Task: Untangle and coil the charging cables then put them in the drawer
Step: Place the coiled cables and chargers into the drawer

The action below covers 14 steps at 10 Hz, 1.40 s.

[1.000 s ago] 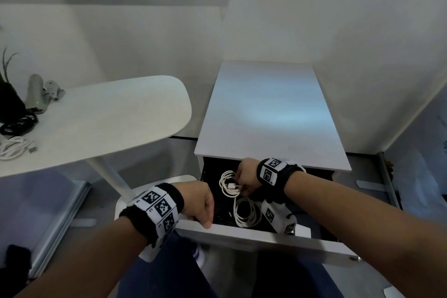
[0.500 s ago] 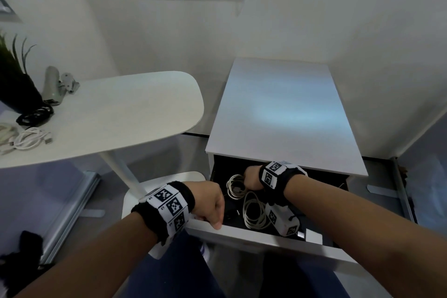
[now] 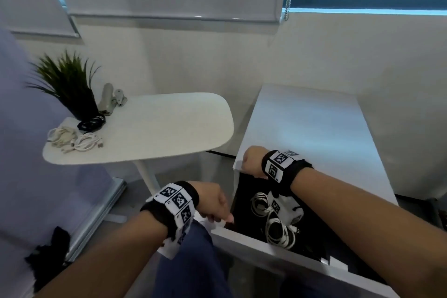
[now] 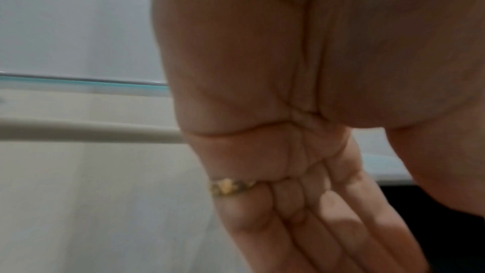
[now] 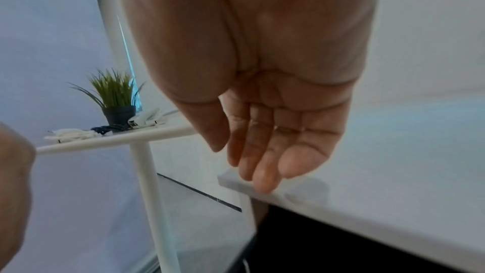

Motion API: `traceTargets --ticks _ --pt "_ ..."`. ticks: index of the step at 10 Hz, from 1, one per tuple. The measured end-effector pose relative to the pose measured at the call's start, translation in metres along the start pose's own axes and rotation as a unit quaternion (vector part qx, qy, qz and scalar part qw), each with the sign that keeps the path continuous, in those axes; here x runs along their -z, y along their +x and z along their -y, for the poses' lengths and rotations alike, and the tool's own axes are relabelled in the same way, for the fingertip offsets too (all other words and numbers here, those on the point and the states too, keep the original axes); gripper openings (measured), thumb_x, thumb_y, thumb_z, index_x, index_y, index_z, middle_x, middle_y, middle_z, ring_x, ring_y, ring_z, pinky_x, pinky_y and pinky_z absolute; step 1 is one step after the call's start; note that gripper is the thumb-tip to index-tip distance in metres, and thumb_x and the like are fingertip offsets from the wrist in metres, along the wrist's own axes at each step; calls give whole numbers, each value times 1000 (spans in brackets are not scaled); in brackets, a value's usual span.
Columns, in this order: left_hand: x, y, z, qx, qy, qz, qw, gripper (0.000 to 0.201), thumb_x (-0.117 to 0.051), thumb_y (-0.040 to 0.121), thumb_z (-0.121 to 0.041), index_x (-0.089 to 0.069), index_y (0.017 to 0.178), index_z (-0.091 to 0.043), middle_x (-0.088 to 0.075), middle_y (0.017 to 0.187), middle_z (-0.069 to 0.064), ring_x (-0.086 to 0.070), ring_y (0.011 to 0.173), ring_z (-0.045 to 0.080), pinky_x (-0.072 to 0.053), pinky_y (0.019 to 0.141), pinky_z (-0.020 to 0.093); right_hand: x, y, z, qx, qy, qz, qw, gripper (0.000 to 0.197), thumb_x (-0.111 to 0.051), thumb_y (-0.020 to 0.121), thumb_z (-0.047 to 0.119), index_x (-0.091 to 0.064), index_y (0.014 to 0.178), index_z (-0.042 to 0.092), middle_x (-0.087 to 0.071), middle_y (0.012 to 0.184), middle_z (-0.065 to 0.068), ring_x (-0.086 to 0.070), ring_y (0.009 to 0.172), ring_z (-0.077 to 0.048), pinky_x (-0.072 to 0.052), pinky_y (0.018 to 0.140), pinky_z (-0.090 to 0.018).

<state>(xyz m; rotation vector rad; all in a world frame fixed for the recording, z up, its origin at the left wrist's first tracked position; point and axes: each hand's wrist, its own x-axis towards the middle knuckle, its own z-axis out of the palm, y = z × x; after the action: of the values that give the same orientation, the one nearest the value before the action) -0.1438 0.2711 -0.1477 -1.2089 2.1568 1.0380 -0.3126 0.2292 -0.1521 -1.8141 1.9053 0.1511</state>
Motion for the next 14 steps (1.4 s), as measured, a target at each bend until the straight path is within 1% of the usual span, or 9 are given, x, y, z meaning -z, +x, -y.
traceTargets --ticks 1,3,5,6,8,9,10,12,14 --pt "27 -18 28 -4 -22 -121 992 28 -64 86 -39 -69 101 -15 -69 87 -2 -61 78 9 -48 73 24 14 11 31 37 -36 -17 999 22 -50 91 16 -66 99 2 -67 105 -15 -61 90 -26 -46 73 -27" --pt "72 -57 100 62 -43 -412 908 15 -64 87 -28 -68 92 -15 -64 90 1 -54 84 14 -36 72 22 26 35 109 86 -33 -37 995 34 -48 93 24 -64 113 0 -63 119 -16 -58 111 -32 -45 90 -30" --pt "98 -80 179 192 0 -509 839 18 -60 87 -29 -64 96 -14 -60 109 13 -55 100 31 -45 83 36 27 57 179 135 -53 -34 989 35 -48 93 26 -63 117 4 -62 122 -12 -58 113 -30 -47 96 -35" --pt "110 -89 212 292 58 -526 796 22 -48 92 -28 -60 106 -16 -56 115 15 -53 106 35 -44 88 41 24 73 210 138 -52 -23 989 29 -50 89 23 -67 106 6 -67 112 -10 -63 101 -28 -51 91 -34" --pt "128 -93 278 398 21 -424 813 39 -45 91 -34 -46 128 -22 -46 134 18 -42 122 39 -36 103 45 13 143 270 155 -141 2 978 9 -60 81 26 -67 79 21 -67 90 0 -61 78 -24 -52 79 -35" --pt "133 -90 299 415 1 -396 819 47 -49 85 -46 -47 127 -24 -51 131 14 -46 120 36 -38 103 46 -32 279 304 153 -169 16 974 22 -68 56 43 -58 68 27 -66 90 6 -64 79 -30 -53 74 -52" --pt "135 -86 308 407 3 -393 824 40 -53 83 -45 -53 119 -29 -55 126 9 -50 116 33 -42 98 42 -38 308 340 182 -164 3 969 58 -68 53 45 -56 109 41 -60 122 6 -61 97 -33 -50 81 -53" --pt "144 -83 317 385 -22 -416 824 12 -63 82 -31 -52 85 -31 -63 110 7 -57 101 31 -48 92 41 9 134 349 242 -100 -49 964 48 -66 85 19 -51 129 8 -52 133 -11 -53 119 -29 -43 90 -30" --pt "157 -77 320 386 -5 -397 833 20 -66 83 -17 -63 101 -10 -62 104 11 -58 99 30 -49 82 36 2 148 354 304 -54 -54 950 57 -59 92 16 -35 143 14 -44 141 -10 -46 127 -26 -39 95 -27"
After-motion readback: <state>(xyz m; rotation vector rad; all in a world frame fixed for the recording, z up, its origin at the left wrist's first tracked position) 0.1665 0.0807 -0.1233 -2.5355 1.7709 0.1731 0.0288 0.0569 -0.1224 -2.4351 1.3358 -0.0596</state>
